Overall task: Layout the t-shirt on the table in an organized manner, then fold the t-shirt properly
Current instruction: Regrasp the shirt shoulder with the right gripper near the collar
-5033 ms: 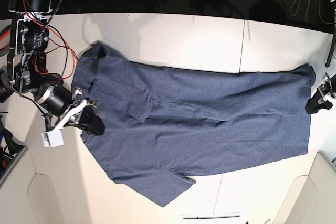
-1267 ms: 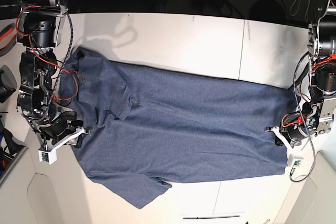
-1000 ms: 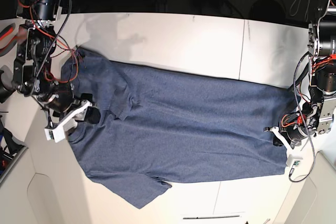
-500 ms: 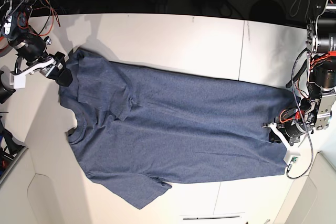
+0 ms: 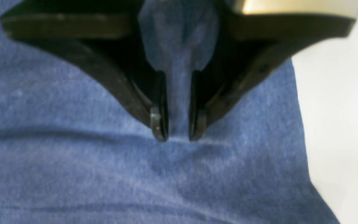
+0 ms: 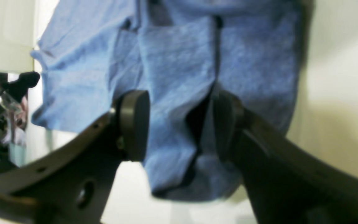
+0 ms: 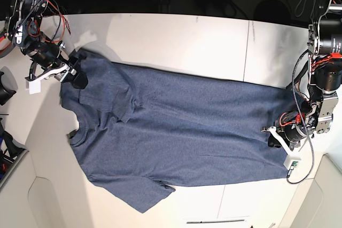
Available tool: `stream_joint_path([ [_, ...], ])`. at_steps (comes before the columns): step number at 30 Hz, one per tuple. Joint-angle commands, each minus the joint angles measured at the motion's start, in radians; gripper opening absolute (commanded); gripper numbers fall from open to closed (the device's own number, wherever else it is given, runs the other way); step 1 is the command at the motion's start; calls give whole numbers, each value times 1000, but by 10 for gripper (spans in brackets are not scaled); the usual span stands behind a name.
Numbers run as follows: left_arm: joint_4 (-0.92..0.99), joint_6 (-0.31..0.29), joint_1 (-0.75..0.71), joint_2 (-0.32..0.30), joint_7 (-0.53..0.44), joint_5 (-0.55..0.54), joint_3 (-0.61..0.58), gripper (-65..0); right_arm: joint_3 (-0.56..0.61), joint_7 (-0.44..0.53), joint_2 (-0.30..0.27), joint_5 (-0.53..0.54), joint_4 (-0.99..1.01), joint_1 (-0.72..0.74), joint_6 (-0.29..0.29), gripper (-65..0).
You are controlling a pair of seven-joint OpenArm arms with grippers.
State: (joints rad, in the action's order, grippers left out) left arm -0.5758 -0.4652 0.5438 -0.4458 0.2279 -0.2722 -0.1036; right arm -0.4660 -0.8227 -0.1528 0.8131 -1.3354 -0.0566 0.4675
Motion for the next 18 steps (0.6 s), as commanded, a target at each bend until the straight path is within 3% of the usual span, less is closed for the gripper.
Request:
stream_joint_path([
  [1,-14,-3,29,-17,-22,-8,4,-499,-3,15,-10,22,9,24,9,-324],
  [18,-14,-3,27,-18,-16,-8,4,-499,95,7,7,35,51,76,11,-325],
])
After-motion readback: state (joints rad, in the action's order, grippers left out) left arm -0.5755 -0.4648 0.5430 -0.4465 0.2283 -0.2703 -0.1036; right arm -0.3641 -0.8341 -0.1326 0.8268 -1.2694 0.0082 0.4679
